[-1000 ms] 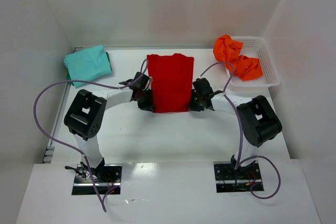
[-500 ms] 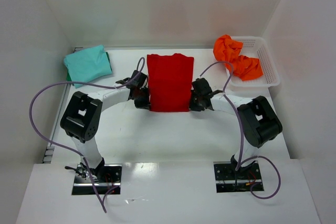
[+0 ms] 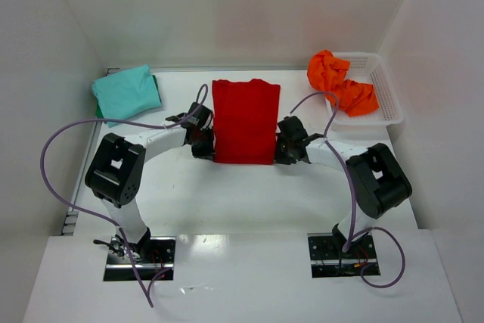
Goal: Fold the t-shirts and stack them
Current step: Fold the folded rectangular tshirt in 1/3 of the way
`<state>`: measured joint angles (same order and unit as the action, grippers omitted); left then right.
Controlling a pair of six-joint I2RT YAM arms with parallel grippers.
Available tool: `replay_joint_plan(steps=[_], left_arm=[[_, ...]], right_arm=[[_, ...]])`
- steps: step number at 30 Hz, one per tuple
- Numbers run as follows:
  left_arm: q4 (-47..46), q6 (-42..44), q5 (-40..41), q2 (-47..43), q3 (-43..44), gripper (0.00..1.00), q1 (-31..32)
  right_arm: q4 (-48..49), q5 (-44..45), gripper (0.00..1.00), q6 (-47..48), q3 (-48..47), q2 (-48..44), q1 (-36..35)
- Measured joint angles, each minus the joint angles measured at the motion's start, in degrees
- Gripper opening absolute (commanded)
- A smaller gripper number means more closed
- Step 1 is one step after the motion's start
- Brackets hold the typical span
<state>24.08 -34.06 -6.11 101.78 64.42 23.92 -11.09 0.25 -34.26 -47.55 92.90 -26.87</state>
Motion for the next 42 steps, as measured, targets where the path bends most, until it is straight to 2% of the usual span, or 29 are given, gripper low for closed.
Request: replay_joint_plan(steps=[1,2,4,5,6,7,9,10,11,13,15,18,19,20,23,25,32,42], left_arm=[[0.09,0.28,-0.20,0.00,-0.07,0.09,0.00],[0.20,0.74,-0.26,0.00,-0.13,0.22,0.00],[0.70,1.31,-0.04,-0.31,-0.48,0.34,-0.09],[1.20,1.42,0.07,-0.55,-0.72,0.39,-0.20],[1.86,1.51,0.13,-0.87,-0.85,0.51,-0.33],[2.54,1.95,0.22,-1.20,-0.85,0.55,-0.44],[3.85,2.47,0.31,-2.16,-0.37,0.61,-0.50],[4.61,2.58,0.33,-2.58,0.20,0.68,-0.57],[5.38,2.78,0.35,-3.08,1.16,0.71,-0.59],[6.75,3.32,0.37,-3.89,4.09,0.75,-0.85],[6.71,4.00,0.33,-4.79,7.43,0.75,-0.96],[5.07,4.20,-0.35,-5.66,11.45,0.58,-2.14],[4.09,4.37,-0.87,-5.55,12.44,0.37,-2.91],[3.08,4.13,-1.40,-5.20,13.05,0.26,-3.76],[-0.35,4.52,-3.54,-1.73,14.51,0.03,-6.14],[-2.32,4.04,-4.70,2.05,15.06,0.00,-7.21],[-4.28,3.87,-8.02,15.28,17.88,0.00,-7.32],[-5.31,3.98,-8.92,19.02,24.13,0.00,-8.00]], right_arm=[[-0.04,-0.13,0.33,-0.24,0.11,-0.11,0.00],[-0.15,-0.09,0.35,-0.52,0.20,-0.24,0.00],[-1.03,0.22,0.40,-0.59,0.37,-0.68,0.02],[-1.62,0.50,0.40,-0.61,0.39,-1.03,0.02],[-2.29,0.74,0.40,-0.63,0.39,-1.62,0.02],[-2.82,1.01,0.40,-0.61,0.39,-2.34,0.02],[-4.28,1.57,0.36,-0.61,0.22,-4.39,0.02],[-5.14,1.84,0.34,-0.52,-0.07,-5.60,0.11],[-5.79,1.95,0.26,-0.44,-0.50,-6.86,0.33],[-6.71,1.90,0.17,0.00,-2.12,-9.20,1.38],[-6.54,1.77,0.08,0.63,-4.04,-11.08,3.23],[-5.44,0.76,0.01,1.66,-7.17,-11.96,6.47],[-5.05,0.33,0.00,2.14,-8.20,-11.39,7.30],[-4.55,0.00,0.00,2.47,-9.07,-10.69,7.93],[-1.99,-2.29,0.00,3.13,-11.04,-6.64,8.48],[-0.39,-4.57,0.00,3.41,-11.96,-3.21,8.48],[3.72,-11.78,0.00,3.50,-15.41,8.57,8.48],[5.64,-11.37,0.00,3.74,-19.34,14.80,8.48]])
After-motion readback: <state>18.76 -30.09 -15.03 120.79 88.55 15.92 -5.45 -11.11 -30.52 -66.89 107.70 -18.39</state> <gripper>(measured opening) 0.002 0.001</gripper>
